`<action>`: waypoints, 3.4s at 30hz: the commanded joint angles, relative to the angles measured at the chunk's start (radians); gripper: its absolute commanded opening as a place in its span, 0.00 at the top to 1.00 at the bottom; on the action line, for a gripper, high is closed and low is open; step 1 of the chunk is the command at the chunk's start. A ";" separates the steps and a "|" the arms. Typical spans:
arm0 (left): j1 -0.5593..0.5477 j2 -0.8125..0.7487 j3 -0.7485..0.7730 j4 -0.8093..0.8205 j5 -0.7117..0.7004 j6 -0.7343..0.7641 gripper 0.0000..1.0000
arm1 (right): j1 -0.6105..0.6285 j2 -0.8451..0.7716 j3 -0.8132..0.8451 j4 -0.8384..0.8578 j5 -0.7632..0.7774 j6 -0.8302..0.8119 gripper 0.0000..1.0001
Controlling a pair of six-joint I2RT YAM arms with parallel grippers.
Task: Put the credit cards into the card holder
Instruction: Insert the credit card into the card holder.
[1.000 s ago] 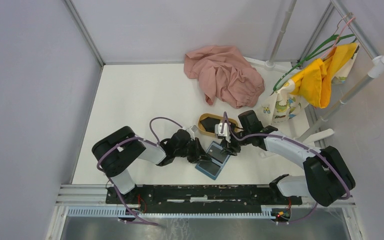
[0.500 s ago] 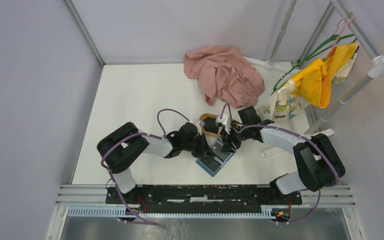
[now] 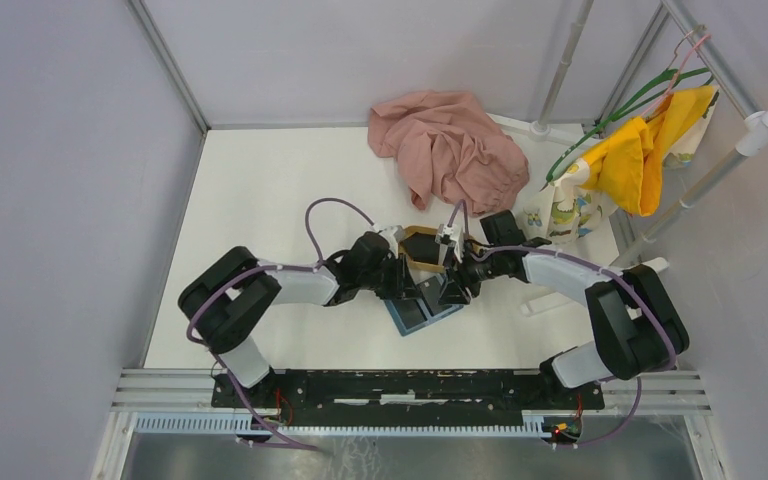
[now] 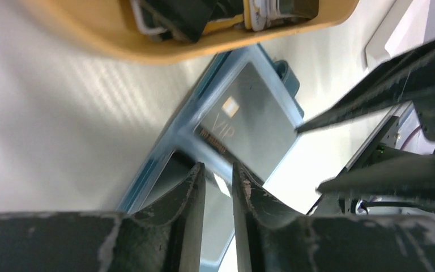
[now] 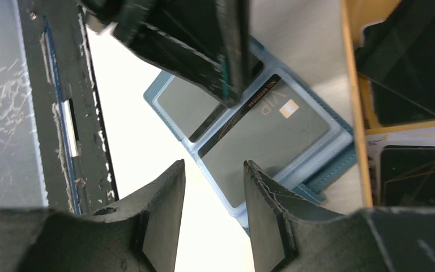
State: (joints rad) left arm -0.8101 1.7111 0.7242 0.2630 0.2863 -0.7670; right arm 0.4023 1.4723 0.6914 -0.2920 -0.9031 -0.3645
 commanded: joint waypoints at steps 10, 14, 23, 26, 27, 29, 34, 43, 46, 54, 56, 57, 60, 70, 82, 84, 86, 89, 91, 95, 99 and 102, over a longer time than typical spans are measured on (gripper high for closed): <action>0.000 -0.291 -0.231 0.243 -0.037 -0.051 0.64 | -0.038 -0.031 -0.078 0.270 0.088 0.388 0.50; -0.025 -0.214 -0.234 0.319 -0.031 -0.117 0.64 | -0.038 -0.002 -0.079 0.270 0.134 0.443 0.51; -0.044 -0.083 -0.184 0.311 -0.047 -0.140 0.63 | -0.037 0.046 -0.075 0.253 0.153 0.448 0.53; -0.045 -0.061 -0.174 0.312 -0.046 -0.141 0.63 | -0.036 0.053 -0.072 0.252 0.130 0.456 0.54; -0.045 -0.054 -0.173 0.312 -0.046 -0.141 0.63 | -0.036 0.054 -0.073 0.256 0.115 0.463 0.54; -0.046 -0.047 -0.170 0.312 -0.045 -0.140 0.63 | -0.037 0.054 -0.078 0.270 0.083 0.484 0.56; -0.046 -0.035 -0.169 0.313 -0.043 -0.138 0.64 | -0.038 0.059 -0.091 0.326 0.010 0.541 0.57; -0.046 -0.040 -0.176 0.317 -0.040 -0.139 0.64 | -0.039 0.074 -0.120 0.431 -0.086 0.646 0.58; -0.046 -0.050 -0.182 0.318 -0.040 -0.141 0.64 | -0.040 0.074 -0.133 0.475 -0.115 0.677 0.58; -0.046 -0.129 -0.222 0.309 -0.052 -0.147 0.63 | -0.039 0.078 -0.134 0.502 -0.146 0.685 0.58; -0.046 -0.145 -0.232 0.309 -0.052 -0.151 0.62 | -0.039 0.082 -0.136 0.512 -0.155 0.692 0.58; -0.046 -0.152 -0.236 0.311 -0.051 -0.154 0.62 | -0.039 0.084 -0.137 0.520 -0.163 0.696 0.58; -0.046 -0.173 -0.251 0.314 -0.052 -0.161 0.58 | -0.036 0.089 -0.142 0.530 -0.161 0.697 0.59; -0.046 -0.225 -0.297 0.328 -0.049 -0.187 0.54 | -0.002 0.106 -0.101 0.402 -0.045 0.560 0.64; -0.046 -0.307 -0.350 0.286 -0.067 -0.201 0.51 | 0.000 0.070 -0.043 0.270 0.116 0.402 0.64; -0.046 -0.324 -0.357 0.264 -0.079 -0.200 0.51 | 0.001 0.057 -0.032 0.249 0.118 0.372 0.63; -0.045 -0.350 -0.361 0.228 -0.099 -0.192 0.51 | 0.001 0.042 -0.021 0.233 0.119 0.303 0.62; -0.048 -0.413 -0.359 0.133 -0.154 -0.167 0.51 | 0.000 0.017 0.003 0.187 0.115 0.208 0.61; -0.049 -0.460 -0.352 0.046 -0.189 -0.148 0.52 | 0.001 -0.006 0.009 0.166 0.115 0.139 0.60; -0.050 -0.551 -0.328 -0.057 -0.252 -0.109 0.53 | 0.001 -0.073 0.034 0.093 0.117 -0.058 0.58; -0.050 -0.559 -0.279 -0.082 -0.294 -0.049 0.54 | 0.001 -0.165 0.032 0.135 0.215 -0.186 0.52; -0.046 -0.512 -0.203 -0.090 -0.348 0.029 0.54 | 0.002 -0.203 0.029 0.246 0.215 -0.247 0.21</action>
State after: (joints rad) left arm -0.8555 1.1687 0.4076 0.1925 0.0387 -0.8742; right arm 0.3992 1.3354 0.6861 -0.1757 -0.7284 -0.4446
